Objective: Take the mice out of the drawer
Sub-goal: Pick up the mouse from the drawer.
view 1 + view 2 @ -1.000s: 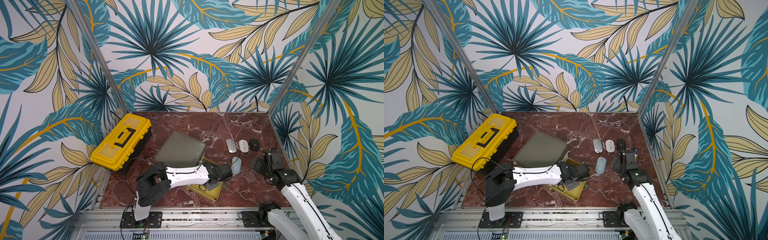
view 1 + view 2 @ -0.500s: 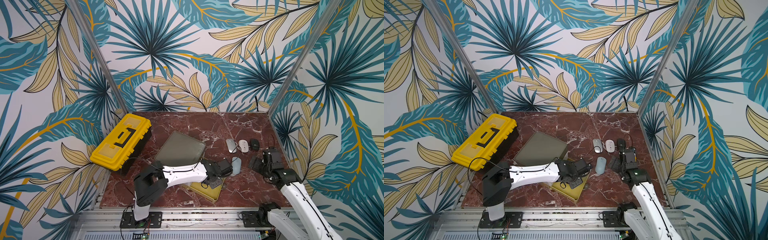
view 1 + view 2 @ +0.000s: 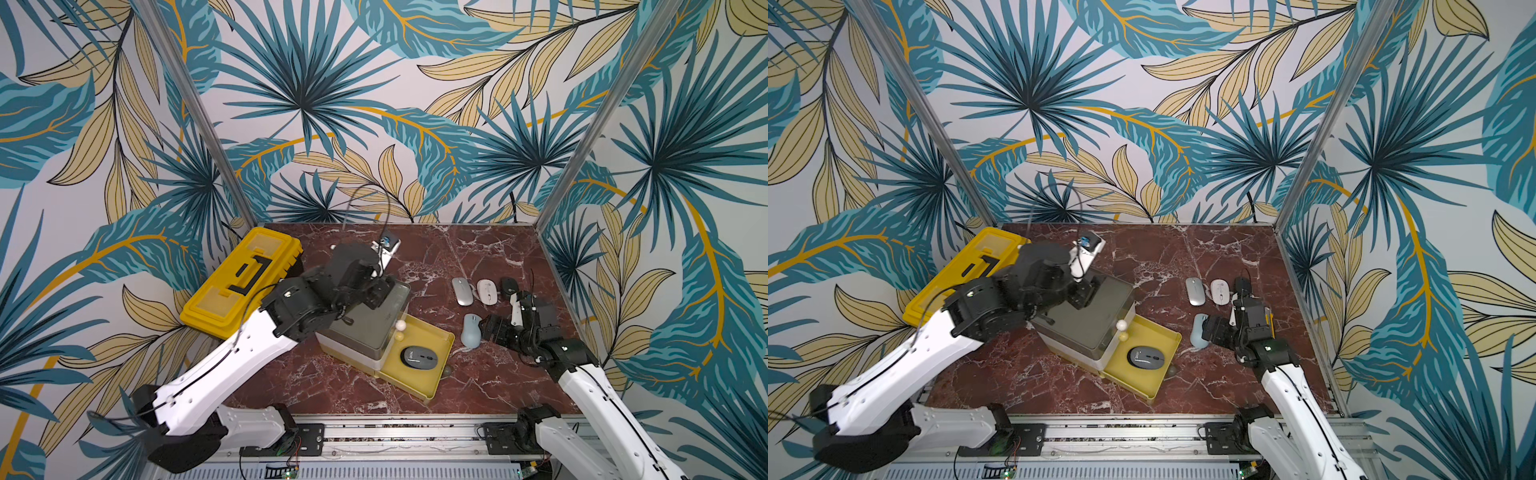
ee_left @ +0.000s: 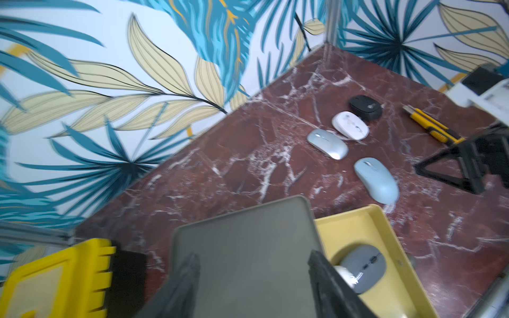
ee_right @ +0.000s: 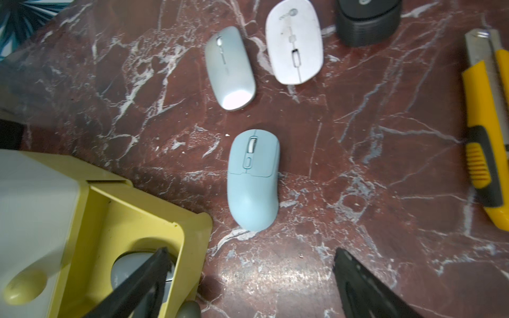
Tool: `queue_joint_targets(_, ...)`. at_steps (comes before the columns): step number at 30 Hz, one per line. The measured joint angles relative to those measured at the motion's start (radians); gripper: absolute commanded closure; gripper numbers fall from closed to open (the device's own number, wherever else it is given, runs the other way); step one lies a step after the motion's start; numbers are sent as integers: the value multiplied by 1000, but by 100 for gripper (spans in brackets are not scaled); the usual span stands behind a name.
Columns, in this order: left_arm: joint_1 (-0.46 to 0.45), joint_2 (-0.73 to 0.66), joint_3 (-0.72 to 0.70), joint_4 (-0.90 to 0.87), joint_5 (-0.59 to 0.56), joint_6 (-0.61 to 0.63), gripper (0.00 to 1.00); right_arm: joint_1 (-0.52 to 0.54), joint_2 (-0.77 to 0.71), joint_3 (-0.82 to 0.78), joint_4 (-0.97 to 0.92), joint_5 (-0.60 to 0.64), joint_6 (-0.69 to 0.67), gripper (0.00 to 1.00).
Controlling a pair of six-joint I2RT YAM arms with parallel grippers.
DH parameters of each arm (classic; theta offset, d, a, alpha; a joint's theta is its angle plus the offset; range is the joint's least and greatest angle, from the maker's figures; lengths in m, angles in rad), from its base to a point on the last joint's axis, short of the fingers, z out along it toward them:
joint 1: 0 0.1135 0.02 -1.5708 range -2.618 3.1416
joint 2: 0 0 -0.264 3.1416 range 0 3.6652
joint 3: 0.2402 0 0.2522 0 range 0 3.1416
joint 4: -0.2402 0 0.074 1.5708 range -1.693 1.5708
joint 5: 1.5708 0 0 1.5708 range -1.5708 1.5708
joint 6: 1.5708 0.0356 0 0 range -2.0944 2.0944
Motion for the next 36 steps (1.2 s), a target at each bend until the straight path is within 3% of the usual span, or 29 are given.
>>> queue_joint_targets(2, 89, -50, -13, -5, 15, 7, 5, 57, 3, 9, 0, -12, -12, 5)
queue_joint_targets(5, 206, -64, -42, -25, 49, 20, 0, 190, 54, 64, -28, -7, -32, 5)
queue_joint_targets(12, 441, 32, -130, -57, 176, 31, 0, 483, 291, 206, -67, -3, -103, 3)
queue_joint_targets(16, 541, 44, -163, -61, 256, 23, 0, 534, 327, 180, -14, -13, -158, 1)
queue_joint_targets(27, 565, 75, -182, -37, 400, 8, 0, 596, 412, 80, 225, -45, -303, 1)
queue_joint_targets(36, 575, 104, -213, -18, 442, 1, 0, 633, 481, 74, 281, -41, -336, 2)
